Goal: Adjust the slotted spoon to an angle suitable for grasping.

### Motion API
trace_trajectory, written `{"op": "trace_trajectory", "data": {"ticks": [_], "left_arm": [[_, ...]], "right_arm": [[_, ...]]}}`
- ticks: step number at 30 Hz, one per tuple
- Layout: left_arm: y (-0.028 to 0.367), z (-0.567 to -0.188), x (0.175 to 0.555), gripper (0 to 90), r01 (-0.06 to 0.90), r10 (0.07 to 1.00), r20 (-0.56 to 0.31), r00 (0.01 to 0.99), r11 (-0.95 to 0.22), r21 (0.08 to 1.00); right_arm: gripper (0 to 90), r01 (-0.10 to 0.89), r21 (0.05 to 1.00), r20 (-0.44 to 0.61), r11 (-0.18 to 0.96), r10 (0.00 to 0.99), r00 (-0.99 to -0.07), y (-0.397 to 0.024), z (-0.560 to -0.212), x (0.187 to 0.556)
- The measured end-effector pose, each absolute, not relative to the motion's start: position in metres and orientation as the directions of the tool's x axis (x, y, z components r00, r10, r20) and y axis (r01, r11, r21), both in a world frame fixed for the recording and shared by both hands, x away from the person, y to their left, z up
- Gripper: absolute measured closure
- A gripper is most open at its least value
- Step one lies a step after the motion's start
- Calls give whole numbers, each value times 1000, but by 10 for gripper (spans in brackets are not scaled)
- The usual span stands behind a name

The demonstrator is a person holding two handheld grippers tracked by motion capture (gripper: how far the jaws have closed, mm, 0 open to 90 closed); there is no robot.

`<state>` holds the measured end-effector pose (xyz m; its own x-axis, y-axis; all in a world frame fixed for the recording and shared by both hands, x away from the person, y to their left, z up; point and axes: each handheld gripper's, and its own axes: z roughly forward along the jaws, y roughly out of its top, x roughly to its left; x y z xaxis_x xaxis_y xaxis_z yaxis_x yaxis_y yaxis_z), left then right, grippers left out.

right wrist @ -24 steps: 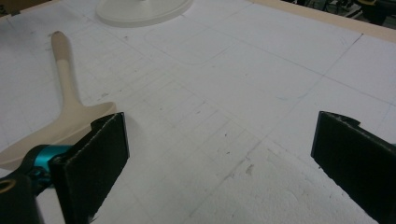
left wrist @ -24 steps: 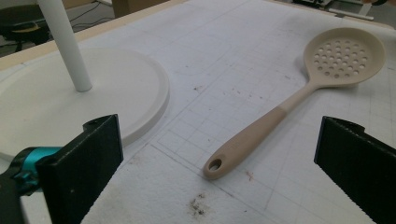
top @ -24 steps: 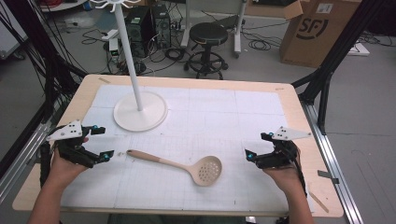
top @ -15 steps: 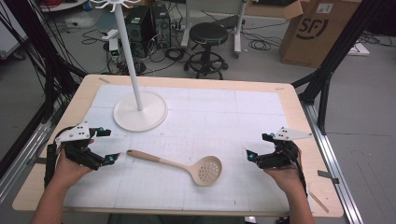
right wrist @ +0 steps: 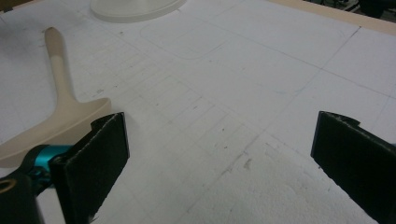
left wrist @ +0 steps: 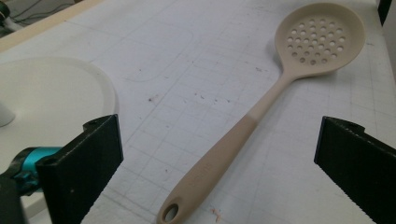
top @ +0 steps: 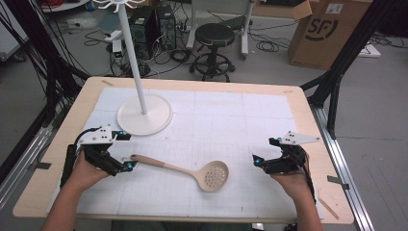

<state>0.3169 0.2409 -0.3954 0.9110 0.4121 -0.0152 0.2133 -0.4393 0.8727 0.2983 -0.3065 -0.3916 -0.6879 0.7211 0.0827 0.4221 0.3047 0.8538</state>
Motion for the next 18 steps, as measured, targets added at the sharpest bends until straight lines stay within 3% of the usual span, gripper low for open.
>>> {"op": "trace_trajectory", "data": {"ticks": [18], "left_arm": [[197, -413, 328, 18, 214, 331, -23, 943, -552, 806]], "right_arm": [[30, 432, 855, 95, 288, 731, -676, -313, -393, 297]]}}
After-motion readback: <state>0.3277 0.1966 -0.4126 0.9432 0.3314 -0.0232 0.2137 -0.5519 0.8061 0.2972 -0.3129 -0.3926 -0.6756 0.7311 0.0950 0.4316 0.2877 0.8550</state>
